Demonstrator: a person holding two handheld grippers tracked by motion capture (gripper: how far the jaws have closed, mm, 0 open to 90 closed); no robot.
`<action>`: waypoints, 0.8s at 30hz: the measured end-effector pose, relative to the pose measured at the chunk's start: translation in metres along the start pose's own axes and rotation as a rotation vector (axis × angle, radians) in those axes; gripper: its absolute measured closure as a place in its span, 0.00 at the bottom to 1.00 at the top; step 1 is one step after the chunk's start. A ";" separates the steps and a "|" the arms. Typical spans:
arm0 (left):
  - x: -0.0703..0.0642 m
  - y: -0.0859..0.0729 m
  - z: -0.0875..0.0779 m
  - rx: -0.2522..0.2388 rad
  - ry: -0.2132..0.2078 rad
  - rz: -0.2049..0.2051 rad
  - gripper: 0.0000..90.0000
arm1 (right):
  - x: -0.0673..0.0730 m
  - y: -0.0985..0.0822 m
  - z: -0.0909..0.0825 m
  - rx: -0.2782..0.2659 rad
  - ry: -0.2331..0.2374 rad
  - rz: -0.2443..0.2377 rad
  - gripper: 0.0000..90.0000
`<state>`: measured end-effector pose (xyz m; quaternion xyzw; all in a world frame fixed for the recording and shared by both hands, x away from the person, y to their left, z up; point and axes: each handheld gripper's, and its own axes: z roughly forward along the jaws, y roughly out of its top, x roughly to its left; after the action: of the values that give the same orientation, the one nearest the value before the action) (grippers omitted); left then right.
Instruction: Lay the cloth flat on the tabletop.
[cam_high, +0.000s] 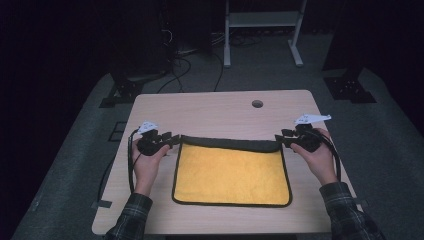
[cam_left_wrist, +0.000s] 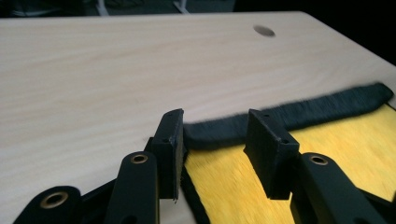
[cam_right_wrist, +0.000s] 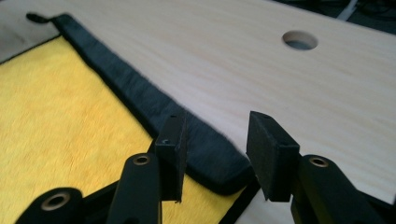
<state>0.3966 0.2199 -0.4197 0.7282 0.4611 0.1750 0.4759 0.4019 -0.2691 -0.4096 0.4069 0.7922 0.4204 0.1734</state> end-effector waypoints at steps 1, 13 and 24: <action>-0.002 -0.003 0.000 0.031 -0.002 0.009 0.64 | 0.001 -0.002 0.000 0.003 0.003 -0.006 0.65; 0.001 -0.025 0.043 0.264 -0.014 0.048 0.97 | -0.006 -0.041 0.030 0.211 0.001 0.014 0.99; 0.015 -0.012 0.078 0.222 0.015 0.032 0.84 | -0.017 -0.034 0.049 0.150 0.025 0.077 0.91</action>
<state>0.4524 0.1925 -0.4703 0.7825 0.4694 0.1357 0.3859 0.4257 -0.2678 -0.4669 0.4436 0.8074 0.3712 0.1162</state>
